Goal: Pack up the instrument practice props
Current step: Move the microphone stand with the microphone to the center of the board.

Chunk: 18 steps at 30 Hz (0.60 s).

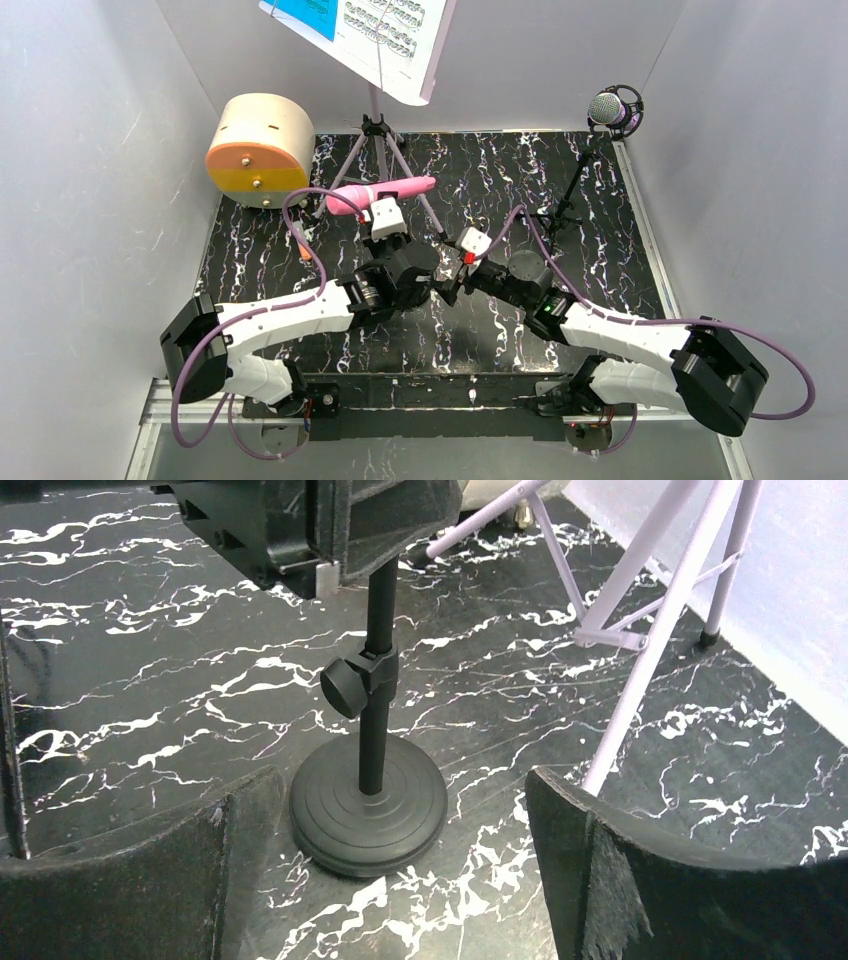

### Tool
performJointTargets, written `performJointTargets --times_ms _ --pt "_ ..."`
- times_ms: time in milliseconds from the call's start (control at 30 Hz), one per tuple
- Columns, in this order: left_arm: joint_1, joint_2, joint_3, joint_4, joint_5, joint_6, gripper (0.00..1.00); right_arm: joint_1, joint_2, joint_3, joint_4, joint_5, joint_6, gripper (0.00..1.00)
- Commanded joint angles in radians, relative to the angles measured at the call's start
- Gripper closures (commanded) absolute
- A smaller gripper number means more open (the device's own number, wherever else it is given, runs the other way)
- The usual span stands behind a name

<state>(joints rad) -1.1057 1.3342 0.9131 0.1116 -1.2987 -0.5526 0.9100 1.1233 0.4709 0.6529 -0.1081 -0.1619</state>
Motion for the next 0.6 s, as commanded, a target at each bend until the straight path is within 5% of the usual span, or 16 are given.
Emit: performJointTargets --times_ms 0,100,567 --pt "0.000 -0.015 0.038 0.064 -0.134 -0.098 0.95 0.002 0.016 -0.021 0.154 -0.019 -0.065 0.01" --pt "0.000 -0.018 0.033 0.054 -0.084 -0.092 0.79 0.002 0.025 -0.046 0.204 -0.046 -0.082 0.02" --pt "0.000 -0.125 -0.054 0.084 0.206 -0.005 0.39 0.002 0.057 -0.084 0.227 -0.103 -0.107 0.03"
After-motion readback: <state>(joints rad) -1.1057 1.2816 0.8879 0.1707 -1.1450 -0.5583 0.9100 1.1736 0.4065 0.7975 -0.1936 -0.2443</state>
